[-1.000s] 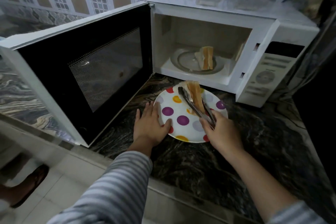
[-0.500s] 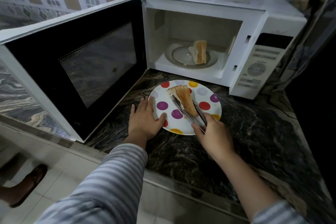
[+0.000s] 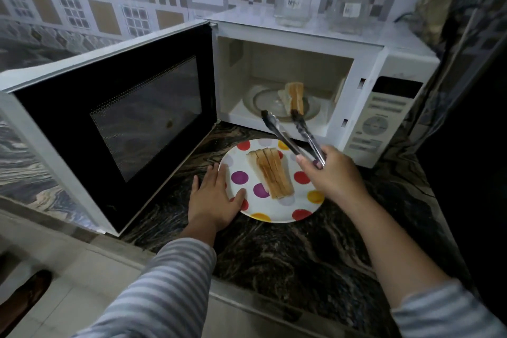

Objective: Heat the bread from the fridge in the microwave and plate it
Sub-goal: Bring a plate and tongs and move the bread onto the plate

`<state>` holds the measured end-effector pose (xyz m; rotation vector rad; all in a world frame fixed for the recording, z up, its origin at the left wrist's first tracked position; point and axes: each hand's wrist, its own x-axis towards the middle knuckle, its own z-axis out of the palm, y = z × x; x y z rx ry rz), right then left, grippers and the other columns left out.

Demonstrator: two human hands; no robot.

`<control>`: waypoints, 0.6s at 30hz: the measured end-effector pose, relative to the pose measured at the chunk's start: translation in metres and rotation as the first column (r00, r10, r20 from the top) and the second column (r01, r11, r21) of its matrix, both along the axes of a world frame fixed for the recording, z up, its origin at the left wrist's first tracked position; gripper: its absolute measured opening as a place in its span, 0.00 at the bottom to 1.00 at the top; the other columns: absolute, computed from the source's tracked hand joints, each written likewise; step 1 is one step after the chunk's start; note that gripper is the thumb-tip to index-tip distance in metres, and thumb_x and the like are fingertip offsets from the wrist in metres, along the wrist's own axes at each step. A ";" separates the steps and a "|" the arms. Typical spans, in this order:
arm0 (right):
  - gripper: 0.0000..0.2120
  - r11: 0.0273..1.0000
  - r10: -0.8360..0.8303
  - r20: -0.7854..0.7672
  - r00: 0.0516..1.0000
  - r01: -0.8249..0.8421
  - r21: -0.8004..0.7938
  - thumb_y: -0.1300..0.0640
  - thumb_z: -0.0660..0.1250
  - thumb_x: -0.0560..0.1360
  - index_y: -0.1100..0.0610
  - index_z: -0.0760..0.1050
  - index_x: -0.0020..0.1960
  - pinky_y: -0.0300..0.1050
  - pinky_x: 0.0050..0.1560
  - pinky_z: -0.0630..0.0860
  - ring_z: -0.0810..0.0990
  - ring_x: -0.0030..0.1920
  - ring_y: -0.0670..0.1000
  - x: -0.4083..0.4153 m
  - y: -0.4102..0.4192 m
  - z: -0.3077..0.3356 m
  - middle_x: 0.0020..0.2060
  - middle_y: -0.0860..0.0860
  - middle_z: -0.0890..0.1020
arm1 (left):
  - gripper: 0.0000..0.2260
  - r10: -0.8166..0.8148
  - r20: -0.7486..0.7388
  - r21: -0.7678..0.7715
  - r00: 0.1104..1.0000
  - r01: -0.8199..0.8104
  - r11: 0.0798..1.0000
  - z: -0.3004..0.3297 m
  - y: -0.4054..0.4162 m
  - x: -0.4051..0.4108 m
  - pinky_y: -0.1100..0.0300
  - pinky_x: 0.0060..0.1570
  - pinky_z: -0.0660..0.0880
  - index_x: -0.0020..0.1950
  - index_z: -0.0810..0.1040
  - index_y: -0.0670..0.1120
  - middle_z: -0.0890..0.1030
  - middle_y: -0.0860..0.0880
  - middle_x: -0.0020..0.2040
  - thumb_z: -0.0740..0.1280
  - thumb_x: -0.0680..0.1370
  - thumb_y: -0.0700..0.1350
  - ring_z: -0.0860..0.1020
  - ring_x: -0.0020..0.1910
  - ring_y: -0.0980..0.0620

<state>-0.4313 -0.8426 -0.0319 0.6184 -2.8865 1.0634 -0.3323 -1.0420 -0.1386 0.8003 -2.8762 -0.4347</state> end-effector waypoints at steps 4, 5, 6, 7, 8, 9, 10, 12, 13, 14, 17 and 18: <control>0.23 0.983 -0.114 -0.063 0.992 0.121 0.141 0.42 0.62 0.77 0.59 0.72 0.62 0.44 0.39 0.67 0.74 0.43 0.55 -0.048 -0.023 0.025 0.48 0.57 0.78 | 0.37 0.003 -0.022 0.001 1.000 -0.003 1.000 -0.003 -0.001 0.000 0.49 0.75 0.39 0.79 0.44 0.49 0.48 0.50 0.80 0.50 0.78 0.66 0.46 0.78 0.52; 0.22 0.973 -0.147 -0.050 0.988 0.154 0.170 0.42 0.62 0.77 0.59 0.73 0.59 0.44 0.38 0.66 0.72 0.40 0.54 -0.061 -0.031 0.028 0.45 0.56 0.77 | 0.37 0.002 -0.027 0.002 1.000 -0.002 1.000 -0.004 -0.002 -0.001 0.49 0.75 0.39 0.79 0.44 0.49 0.48 0.50 0.80 0.50 0.77 0.67 0.46 0.78 0.52; 0.21 0.964 -0.179 -0.026 0.984 0.181 0.195 0.41 0.62 0.77 0.59 0.73 0.56 0.44 0.36 0.66 0.72 0.38 0.54 -0.074 -0.038 0.028 0.41 0.54 0.75 | 0.37 -0.002 -0.033 0.004 0.999 0.002 1.000 -0.004 -0.002 -0.002 0.49 0.75 0.39 0.79 0.44 0.49 0.48 0.50 0.80 0.50 0.77 0.67 0.45 0.78 0.52; 0.21 0.958 -0.195 -0.003 0.981 0.191 0.213 0.41 0.62 0.77 0.59 0.74 0.53 0.43 0.36 0.67 0.73 0.38 0.54 -0.085 -0.045 0.027 0.40 0.53 0.75 | 0.37 -0.007 -0.038 0.005 0.999 0.007 1.000 -0.005 -0.003 -0.002 0.50 0.75 0.38 0.79 0.44 0.49 0.48 0.50 0.80 0.50 0.77 0.67 0.45 0.78 0.52; 0.21 0.956 -0.195 0.017 0.981 0.187 0.227 0.41 0.61 0.77 0.59 0.74 0.51 0.44 0.38 0.68 0.75 0.40 0.55 -0.096 -0.053 0.024 0.41 0.54 0.75 | 0.37 -0.011 -0.042 0.004 0.999 0.012 1.000 -0.006 -0.004 -0.003 0.50 0.75 0.38 0.79 0.43 0.49 0.48 0.50 0.80 0.49 0.77 0.67 0.45 0.78 0.52; 0.20 0.956 -0.188 0.033 0.982 0.175 0.237 0.41 0.61 0.77 0.59 0.74 0.50 0.45 0.40 0.69 0.76 0.43 0.57 -0.106 -0.060 0.020 0.42 0.54 0.76 | 0.37 -0.015 -0.043 0.002 0.999 0.015 1.000 -0.006 -0.005 -0.003 0.50 0.75 0.37 0.79 0.43 0.49 0.47 0.50 0.80 0.49 0.77 0.67 0.45 0.78 0.52; 0.19 0.956 -0.187 0.050 0.981 0.170 0.239 0.41 0.61 0.78 0.58 0.73 0.48 0.47 0.42 0.70 0.76 0.45 0.58 -0.115 -0.066 0.016 0.44 0.55 0.76 | 0.37 -0.016 -0.043 -0.001 0.999 0.016 1.000 -0.007 -0.005 -0.003 0.50 0.74 0.37 0.79 0.43 0.49 0.47 0.50 0.80 0.49 0.77 0.67 0.44 0.78 0.52; 0.19 0.957 -0.206 0.073 0.976 0.186 0.225 0.41 0.61 0.77 0.58 0.73 0.48 0.47 0.42 0.70 0.75 0.43 0.58 -0.131 -0.076 0.007 0.42 0.54 0.77 | 0.38 -0.016 -0.043 -0.010 0.999 0.016 1.000 -0.009 -0.006 -0.003 0.51 0.74 0.36 0.79 0.42 0.49 0.47 0.50 0.80 0.47 0.76 0.68 0.44 0.78 0.53; 0.20 0.955 -0.219 0.083 0.972 0.196 0.224 0.41 0.61 0.77 0.59 0.75 0.49 0.48 0.42 0.70 0.75 0.41 0.57 -0.136 -0.079 0.003 0.40 0.54 0.76 | 0.39 -0.016 -0.043 -0.014 0.999 0.015 1.000 -0.010 -0.006 -0.003 0.51 0.74 0.36 0.79 0.41 0.49 0.47 0.50 0.80 0.45 0.75 0.69 0.44 0.78 0.53; 0.21 0.952 -0.230 0.091 0.969 0.205 0.228 0.41 0.61 0.77 0.59 0.76 0.50 0.48 0.41 0.70 0.75 0.41 0.57 -0.141 -0.083 0.000 0.38 0.53 0.75 | 0.40 -0.016 -0.046 -0.019 0.999 0.015 1.000 -0.011 -0.006 -0.003 0.51 0.74 0.36 0.79 0.41 0.49 0.47 0.50 0.80 0.43 0.74 0.70 0.44 0.78 0.53; 0.21 0.946 -0.247 0.097 0.964 0.219 0.238 0.42 0.61 0.77 0.60 0.77 0.54 0.48 0.42 0.71 0.77 0.44 0.59 -0.154 -0.092 -0.006 0.43 0.56 0.78 | 0.42 -0.015 -0.053 -0.016 0.998 0.015 1.000 -0.012 -0.007 -0.003 0.51 0.74 0.37 0.79 0.41 0.49 0.47 0.50 0.80 0.38 0.70 0.71 0.43 0.78 0.53; 0.20 0.946 -0.259 0.095 0.961 0.232 0.227 0.43 0.62 0.77 0.60 0.77 0.55 0.48 0.43 0.71 0.78 0.46 0.59 -0.157 -0.095 -0.009 0.46 0.57 0.79 | 0.42 -0.017 -0.053 -0.016 0.998 0.016 1.000 -0.012 -0.007 -0.003 0.51 0.74 0.36 0.79 0.40 0.50 0.47 0.51 0.80 0.38 0.69 0.71 0.43 0.78 0.54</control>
